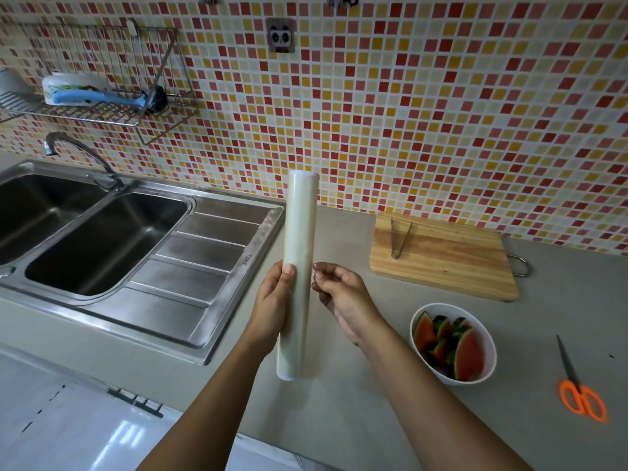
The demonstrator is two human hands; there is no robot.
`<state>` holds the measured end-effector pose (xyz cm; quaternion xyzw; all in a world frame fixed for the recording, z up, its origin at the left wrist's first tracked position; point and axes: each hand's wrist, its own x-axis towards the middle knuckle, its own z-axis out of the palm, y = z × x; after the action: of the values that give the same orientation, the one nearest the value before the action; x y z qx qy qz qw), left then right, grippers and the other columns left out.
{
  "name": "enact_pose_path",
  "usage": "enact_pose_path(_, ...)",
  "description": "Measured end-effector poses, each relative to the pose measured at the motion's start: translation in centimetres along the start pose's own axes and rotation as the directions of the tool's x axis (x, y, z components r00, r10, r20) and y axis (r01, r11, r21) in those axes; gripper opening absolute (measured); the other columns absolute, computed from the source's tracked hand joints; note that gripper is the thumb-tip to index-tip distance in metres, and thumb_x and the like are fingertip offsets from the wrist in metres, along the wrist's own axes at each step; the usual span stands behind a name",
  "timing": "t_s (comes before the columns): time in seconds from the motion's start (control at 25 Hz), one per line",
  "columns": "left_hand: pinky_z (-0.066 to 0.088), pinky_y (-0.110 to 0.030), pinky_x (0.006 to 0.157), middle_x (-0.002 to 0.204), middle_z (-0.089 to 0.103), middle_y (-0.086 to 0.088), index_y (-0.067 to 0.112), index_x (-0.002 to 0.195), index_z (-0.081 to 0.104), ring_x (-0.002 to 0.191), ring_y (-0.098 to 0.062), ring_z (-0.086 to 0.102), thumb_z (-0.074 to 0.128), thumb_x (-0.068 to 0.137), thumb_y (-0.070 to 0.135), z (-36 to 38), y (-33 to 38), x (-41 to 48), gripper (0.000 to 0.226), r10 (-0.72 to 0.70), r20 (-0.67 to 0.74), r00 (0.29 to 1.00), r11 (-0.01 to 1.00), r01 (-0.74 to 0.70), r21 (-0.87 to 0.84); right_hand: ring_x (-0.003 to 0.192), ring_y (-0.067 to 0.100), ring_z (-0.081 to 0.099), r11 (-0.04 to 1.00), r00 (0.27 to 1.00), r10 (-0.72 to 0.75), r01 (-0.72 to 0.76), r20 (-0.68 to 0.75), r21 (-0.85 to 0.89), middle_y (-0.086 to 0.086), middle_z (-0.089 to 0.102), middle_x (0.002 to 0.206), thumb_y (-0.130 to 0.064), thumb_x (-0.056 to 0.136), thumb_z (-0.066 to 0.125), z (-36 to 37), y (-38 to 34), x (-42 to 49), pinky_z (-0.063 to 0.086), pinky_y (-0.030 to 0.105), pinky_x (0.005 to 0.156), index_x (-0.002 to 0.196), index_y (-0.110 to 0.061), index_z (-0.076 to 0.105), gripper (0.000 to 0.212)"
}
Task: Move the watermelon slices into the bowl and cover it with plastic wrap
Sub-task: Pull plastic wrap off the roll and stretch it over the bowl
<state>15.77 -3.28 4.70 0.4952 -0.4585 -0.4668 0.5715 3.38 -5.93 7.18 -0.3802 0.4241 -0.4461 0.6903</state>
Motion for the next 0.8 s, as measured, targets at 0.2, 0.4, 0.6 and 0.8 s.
enact_pose_path(0.2, 0.051, -0.023, 0.08, 0.104, 0.066, 0.002, 0.019, 0.118, 0.057, 0.095, -0.008, 0.062, 0.045, 0.095, 0.031, 0.3, 0.0, -0.3, 0.028, -0.031, 0.038, 0.999, 0.999, 0.029, 0.04, 0.06, 0.002, 0.055, 0.986, 0.998, 0.059, -0.059, 0.005, 0.156, -0.007, 0.059, 0.06, -0.002, 0.09, 0.046, -0.3, -0.6, -0.3, 0.043, 0.011, 0.057, 0.073, -0.017, 0.056, 0.025)
enact_pose_path(0.4, 0.049, -0.025, 0.081, 0.107, 0.064, -0.001, 0.017, 0.122, 0.055, 0.097, -0.012, 0.06, 0.047, 0.089, 0.039, 0.3, -0.1, -0.5, 0.039, -0.033, 0.07, 0.997, 0.997, 0.029, 0.069, 0.064, 0.003, 0.056, 0.996, 0.996, -0.067, 0.063, -0.065, -0.063, -0.007, 0.062, 0.067, -0.018, 0.087, 0.064, -0.4, -0.1, -0.3, 0.038, 0.014, 0.055, 0.08, -0.019, 0.061, 0.008)
enact_pose_path(0.6, 0.048, -0.032, 0.085, 0.111, 0.062, -0.009, 0.016, 0.122, 0.055, 0.1, -0.019, 0.058, 0.049, 0.086, 0.039, -0.1, -0.4, -0.5, 0.043, -0.064, 0.092, 0.994, 0.998, 0.062, 0.031, 0.066, 0.0, 0.046, 0.999, 0.999, -0.014, 0.012, -0.033, -0.048, -0.013, 0.057, 0.073, -0.012, 0.093, 0.052, -0.8, -0.7, -0.1, 0.033, 0.016, 0.059, 0.073, -0.021, 0.055, 0.023)
enact_pose_path(0.8, 0.046, -0.035, 0.082, 0.105, 0.062, -0.01, 0.012, 0.118, 0.057, 0.095, -0.021, 0.057, 0.051, 0.085, 0.037, -0.2, -0.5, -0.3, 0.041, -0.08, 0.085, 0.993, 0.997, 0.079, 0.011, 0.066, 0.002, 0.055, 0.97, 0.995, 0.088, -0.097, 0.052, 0.223, -0.008, 0.06, 0.072, -0.005, 0.093, 0.047, -0.8, -1.4, -0.4, 0.038, 0.014, 0.059, 0.075, -0.02, 0.054, 0.025)
